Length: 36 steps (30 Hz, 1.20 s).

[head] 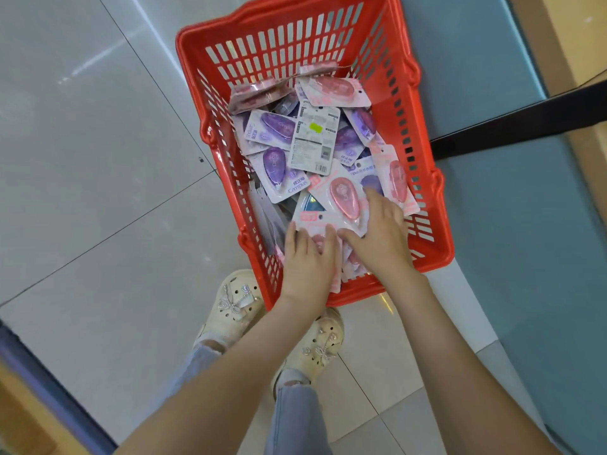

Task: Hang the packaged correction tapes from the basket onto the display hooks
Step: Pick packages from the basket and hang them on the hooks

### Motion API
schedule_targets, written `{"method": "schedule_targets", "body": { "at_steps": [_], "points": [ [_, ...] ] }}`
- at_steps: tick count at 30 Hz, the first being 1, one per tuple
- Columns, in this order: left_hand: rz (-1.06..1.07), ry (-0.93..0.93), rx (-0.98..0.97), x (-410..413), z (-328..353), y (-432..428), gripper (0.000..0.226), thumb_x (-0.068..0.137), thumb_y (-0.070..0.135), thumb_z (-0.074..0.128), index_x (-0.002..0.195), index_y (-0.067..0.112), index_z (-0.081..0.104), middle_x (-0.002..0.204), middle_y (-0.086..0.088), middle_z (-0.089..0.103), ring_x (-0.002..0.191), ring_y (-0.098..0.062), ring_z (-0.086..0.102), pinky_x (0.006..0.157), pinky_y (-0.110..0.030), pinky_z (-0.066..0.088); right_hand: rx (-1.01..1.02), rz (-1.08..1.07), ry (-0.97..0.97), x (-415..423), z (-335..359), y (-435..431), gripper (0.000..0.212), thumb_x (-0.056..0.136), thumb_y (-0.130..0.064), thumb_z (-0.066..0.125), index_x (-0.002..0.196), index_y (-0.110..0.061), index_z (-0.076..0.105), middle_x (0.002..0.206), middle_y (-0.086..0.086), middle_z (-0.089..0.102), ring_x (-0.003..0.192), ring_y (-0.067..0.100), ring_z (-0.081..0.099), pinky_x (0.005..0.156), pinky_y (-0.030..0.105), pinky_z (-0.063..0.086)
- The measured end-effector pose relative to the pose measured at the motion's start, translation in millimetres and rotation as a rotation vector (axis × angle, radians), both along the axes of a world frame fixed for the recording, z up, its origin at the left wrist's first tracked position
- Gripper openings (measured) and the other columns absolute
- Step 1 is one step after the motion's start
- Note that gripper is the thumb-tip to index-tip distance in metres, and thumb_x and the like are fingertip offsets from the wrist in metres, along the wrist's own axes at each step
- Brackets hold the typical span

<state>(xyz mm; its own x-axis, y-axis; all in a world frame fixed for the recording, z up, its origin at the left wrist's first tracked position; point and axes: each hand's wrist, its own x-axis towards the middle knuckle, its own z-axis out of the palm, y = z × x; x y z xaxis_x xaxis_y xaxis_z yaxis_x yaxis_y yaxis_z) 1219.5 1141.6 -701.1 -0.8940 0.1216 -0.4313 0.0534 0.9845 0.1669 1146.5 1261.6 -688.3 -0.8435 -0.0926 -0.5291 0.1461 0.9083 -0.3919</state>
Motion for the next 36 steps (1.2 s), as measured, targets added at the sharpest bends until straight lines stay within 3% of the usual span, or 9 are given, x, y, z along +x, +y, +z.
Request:
{"method": "schedule_targets", "body": {
  "at_steps": [3, 8, 11, 17, 21, 25, 29, 31, 36],
  "points": [
    [0.237, 0.018, 0.387, -0.5, 2.8, -10.4, 0.041, 0.077, 0.012, 0.050, 0.118, 0.005, 0.046, 0.083, -0.011, 0.063, 0.082, -0.033, 0.061, 0.086, -0.037, 0.042, 0.065, -0.025, -0.067, -12.6, 3.5, -3.4, 0.079, 0.086, -0.030, 0.068, 0.150, -0.023, 0.023, 0.149, 0.000, 0.034, 0.132, 0.028, 0.030, 0.104, 0.038, 0.028],
    [0.613, -0.135, 0.609, -15.2, 54.2, -28.2, 0.056, 0.087, 0.017, 0.062, 0.137, 0.012, 0.037, 0.116, -0.005, 0.042, 0.101, -0.028, 0.052, 0.082, -0.033, 0.040, -0.056, -0.410, -0.182, -12.7, 21.2, 3.5, 0.039, 0.093, -0.006, 0.047, 0.132, -0.007, 0.049, 0.121, 0.017, 0.058, 0.113, 0.035, 0.053, 0.077, 0.028, 0.034],
    [0.671, -0.123, 0.635, -30.7, 76.7, -40.2, 0.061, 0.085, 0.017, 0.066, 0.138, 0.013, 0.037, 0.110, 0.003, 0.032, 0.100, -0.021, 0.049, 0.078, -0.018, 0.032, -0.003, -0.413, -0.132, 0.8, 33.6, 3.3, 0.040, 0.089, -0.011, 0.054, 0.128, -0.003, 0.051, 0.123, 0.019, 0.054, 0.116, 0.038, 0.050, 0.085, 0.034, 0.039],
    [0.646, 0.007, 0.578, -43.6, 69.1, -84.8, 0.066, 0.083, 0.010, 0.065, 0.141, 0.023, 0.038, 0.121, -0.001, 0.030, 0.112, -0.018, 0.043, 0.091, -0.017, 0.034, 0.001, -0.206, 0.111, -9.2, 25.9, -46.7, 0.073, 0.090, -0.031, 0.061, 0.150, -0.013, 0.023, 0.147, 0.013, 0.035, 0.136, 0.030, 0.029, 0.111, 0.041, 0.024],
    [0.731, 0.035, 0.544, -37.6, 48.4, -108.5, 0.074, 0.081, 0.009, 0.067, 0.143, 0.035, 0.036, 0.129, 0.000, 0.020, 0.112, -0.014, 0.036, 0.087, -0.006, 0.030, 0.170, -0.099, -0.012, -26.7, -22.3, -67.4, 0.082, 0.090, -0.051, 0.054, 0.152, -0.018, 0.012, 0.153, 0.013, 0.025, 0.143, 0.031, 0.015, 0.115, 0.044, 0.012],
    [1.024, -0.165, 0.774, -33.3, 47.5, -119.1, 0.077, 0.083, 0.011, 0.071, 0.141, 0.045, 0.033, 0.131, 0.003, 0.020, 0.107, -0.010, 0.043, 0.093, -0.021, 0.044, 0.196, -0.070, -0.003, -16.8, -35.7, -65.7, 0.062, 0.093, -0.033, 0.057, 0.146, -0.014, 0.032, 0.149, 0.017, 0.030, 0.143, 0.032, 0.015, 0.116, 0.043, 0.010],
    [1.226, -0.529, 1.127, -34.6, 74.0, -120.9, 0.077, 0.081, 0.004, 0.070, 0.138, 0.046, 0.038, 0.122, 0.002, 0.048, 0.084, -0.014, 0.060, 0.058, -0.022, 0.050, 0.099, -0.073, -0.042, 10.6, 2.0, -61.2, 0.054, 0.086, -0.024, 0.064, 0.135, -0.013, 0.045, 0.128, 0.017, 0.046, 0.121, 0.037, 0.042, 0.105, 0.044, 0.032],
    [1.183, -0.630, 1.201, -35.5, 96.5, -116.5, 0.085, 0.081, 0.001, 0.069, 0.144, 0.045, 0.031, 0.119, 0.006, 0.051, 0.082, -0.013, 0.063, 0.056, -0.021, 0.049, 0.072, -0.109, -0.041, 26.1, 30.0, -57.0, 0.055, 0.083, -0.025, 0.067, 0.132, -0.016, 0.046, 0.123, 0.014, 0.046, 0.116, 0.037, 0.045, 0.105, 0.048, 0.031],
    [0.944, -0.508, 1.233, -41.2, 174.1, -100.0, 0.101, 0.076, 0.005, 0.077, 0.137, 0.060, 0.018, 0.140, 0.012, 0.046, 0.116, -0.014, 0.059, 0.060, -0.020, 0.052, -0.214, -0.341, 0.049, 27.9, 141.9, -46.4, 0.073, 0.083, -0.022, 0.071, 0.147, -0.023, 0.035, 0.120, 0.005, 0.037, 0.104, 0.018, 0.047, 0.086, 0.014, 0.030]
  ]
}}
